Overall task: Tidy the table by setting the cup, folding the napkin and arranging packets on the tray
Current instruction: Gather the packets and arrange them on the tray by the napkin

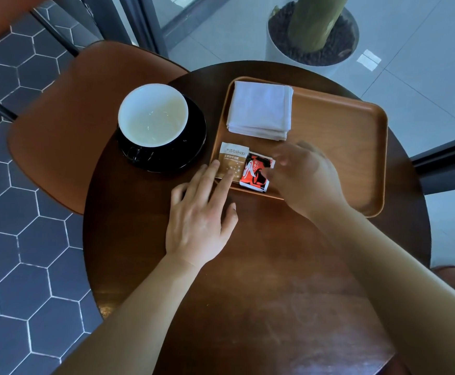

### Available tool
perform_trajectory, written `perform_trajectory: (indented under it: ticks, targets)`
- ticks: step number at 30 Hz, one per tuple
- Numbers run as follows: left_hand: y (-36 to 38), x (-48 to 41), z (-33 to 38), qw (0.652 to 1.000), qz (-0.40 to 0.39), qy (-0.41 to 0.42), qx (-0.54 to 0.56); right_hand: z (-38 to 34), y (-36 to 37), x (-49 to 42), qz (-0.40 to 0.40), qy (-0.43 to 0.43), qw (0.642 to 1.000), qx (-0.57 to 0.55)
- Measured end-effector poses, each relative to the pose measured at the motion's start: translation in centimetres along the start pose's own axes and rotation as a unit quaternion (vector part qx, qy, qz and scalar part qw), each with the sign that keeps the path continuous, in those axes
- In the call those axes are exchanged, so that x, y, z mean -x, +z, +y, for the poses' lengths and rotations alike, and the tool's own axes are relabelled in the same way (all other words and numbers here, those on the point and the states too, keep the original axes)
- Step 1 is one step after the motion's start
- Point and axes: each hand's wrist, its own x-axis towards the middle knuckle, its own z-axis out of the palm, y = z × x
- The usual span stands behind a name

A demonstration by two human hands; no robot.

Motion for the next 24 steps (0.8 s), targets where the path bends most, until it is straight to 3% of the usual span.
perform_trajectory:
  ticks: [24]
  targets:
    - [-0.22,-0.01,0.06,1.0,-0.009,0.001,-0.009,0.61,1.0,0.93,-0.006,-0.093,0.995,0.02]
